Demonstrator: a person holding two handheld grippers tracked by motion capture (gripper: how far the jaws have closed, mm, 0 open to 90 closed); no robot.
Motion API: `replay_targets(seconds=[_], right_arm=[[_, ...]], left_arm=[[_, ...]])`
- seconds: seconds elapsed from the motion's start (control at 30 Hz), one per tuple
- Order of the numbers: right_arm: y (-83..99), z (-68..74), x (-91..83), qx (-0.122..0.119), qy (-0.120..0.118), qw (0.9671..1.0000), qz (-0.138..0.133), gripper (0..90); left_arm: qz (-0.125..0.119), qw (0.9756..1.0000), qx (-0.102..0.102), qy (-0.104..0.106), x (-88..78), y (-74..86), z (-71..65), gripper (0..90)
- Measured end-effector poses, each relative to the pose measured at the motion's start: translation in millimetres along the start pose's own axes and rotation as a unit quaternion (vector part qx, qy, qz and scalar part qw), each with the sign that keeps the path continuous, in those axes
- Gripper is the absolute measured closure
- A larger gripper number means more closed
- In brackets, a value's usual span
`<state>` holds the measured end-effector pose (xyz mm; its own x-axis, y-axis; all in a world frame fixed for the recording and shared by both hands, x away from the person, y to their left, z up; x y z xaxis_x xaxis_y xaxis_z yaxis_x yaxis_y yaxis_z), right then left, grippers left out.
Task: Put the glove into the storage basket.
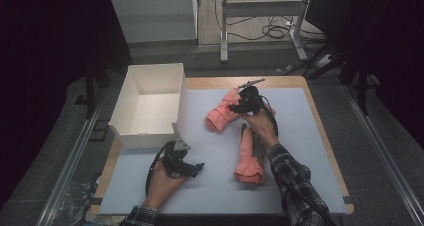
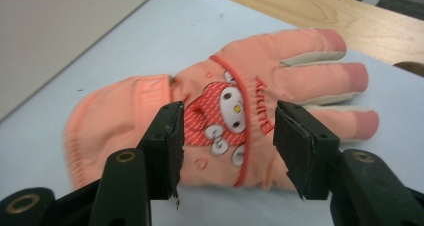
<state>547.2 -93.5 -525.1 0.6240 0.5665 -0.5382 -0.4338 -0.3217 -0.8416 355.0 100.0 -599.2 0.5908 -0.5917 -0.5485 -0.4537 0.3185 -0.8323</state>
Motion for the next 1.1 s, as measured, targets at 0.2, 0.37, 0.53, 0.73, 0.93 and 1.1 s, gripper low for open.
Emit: replay_targets(seconds=[0.2, 0.37, 0.53, 0.73, 0.93, 1.1], right_arm=[[2.2, -6.3, 20.0, -0.002, 0.014, 0.9998, 0.016, 38.8], [7.6, -7.0, 34.3, -0.005, 0.016, 0.999, 0.04, 38.1], [11.7, -7.2, 40.2, 0.014, 0.005, 0.9983, 0.057, 53.2], [14.2, -5.2, 39.7, 0.019, -0.004, 0.998, 0.06, 76.5], [11.7, -2.7, 33.3, 0.008, -0.001, 0.9983, 0.058, 86.0], [5.5, -0.7, 22.3, 0.006, -0.009, 0.9992, 0.039, 86.5]], left_arm=[[-0.002, 1.0, -0.003, 0.001, -0.1, -0.2, 0.1, 2.2], [-0.002, 1.0, -0.003, 0.002, -0.2, -0.2, 0.2, 2.1], [-0.001, 1.0, -0.001, 0.0, 0.1, -0.1, -0.1, 2.1], [0.0, 1.0, 0.0, -0.001, 0.2, -0.1, -0.3, 2.1], [-0.001, 1.0, -0.002, 0.0, 0.1, -0.1, -0.1, 2.1], [-0.001, 1.0, -0.002, 0.0, 0.1, -0.1, -0.1, 2.1]])
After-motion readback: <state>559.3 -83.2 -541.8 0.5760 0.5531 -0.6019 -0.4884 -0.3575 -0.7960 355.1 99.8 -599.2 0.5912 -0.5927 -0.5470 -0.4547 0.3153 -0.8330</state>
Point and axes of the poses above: each handheld gripper's, and its own axes: x roughly forward along the jaws, y roughly out of its underside, z roughly to its left, the point moved 7 cm from there along x, roughly forward along the jaws, and after that the axes turned 12 degrees about -z, right-handed, at the moved point
